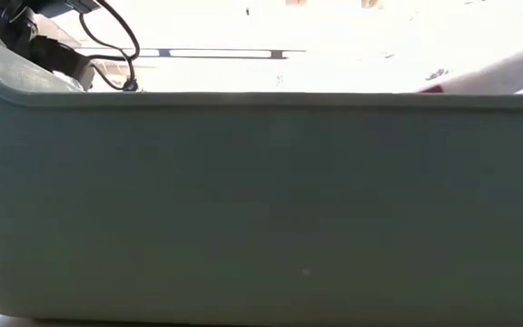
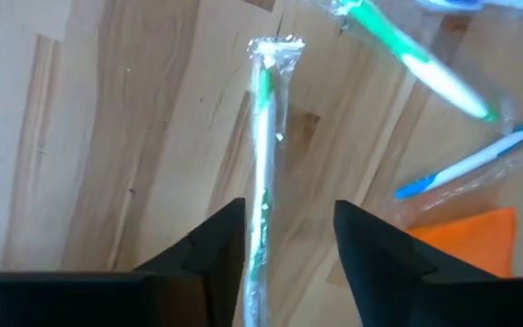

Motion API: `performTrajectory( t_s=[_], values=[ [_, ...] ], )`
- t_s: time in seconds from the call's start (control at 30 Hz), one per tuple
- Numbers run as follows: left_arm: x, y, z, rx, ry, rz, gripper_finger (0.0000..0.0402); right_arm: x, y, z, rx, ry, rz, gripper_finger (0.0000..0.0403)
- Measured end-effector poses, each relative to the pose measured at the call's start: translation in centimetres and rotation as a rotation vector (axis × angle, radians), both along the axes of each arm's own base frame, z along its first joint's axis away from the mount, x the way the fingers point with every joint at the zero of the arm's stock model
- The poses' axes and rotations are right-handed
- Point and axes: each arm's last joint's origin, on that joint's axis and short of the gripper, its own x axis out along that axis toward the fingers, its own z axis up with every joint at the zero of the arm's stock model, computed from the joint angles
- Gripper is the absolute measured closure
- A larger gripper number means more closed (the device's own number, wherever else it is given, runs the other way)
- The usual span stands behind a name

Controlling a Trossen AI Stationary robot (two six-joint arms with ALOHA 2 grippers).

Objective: Pick & Place Toothbrushes
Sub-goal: Put the green toothbrush into the transparent bin

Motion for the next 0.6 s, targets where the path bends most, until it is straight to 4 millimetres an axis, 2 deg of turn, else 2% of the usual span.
performTrajectory(
  t_s=[0.23, 0.6],
  values=[
    [-0.2, 0.1, -0.3, 0.031, 0.026, -0.017, 0.0241, 0.1, 0.0, 0.2, 0.021, -0.025, -0.002, 0.0401],
    [-1.8, 0.4, -5.1, -0.038, 0.096, 0.062, 0.0263, 0.1, 0.1, 0.4, 0.032, -0.049, 0.000, 0.0401]
  ],
)
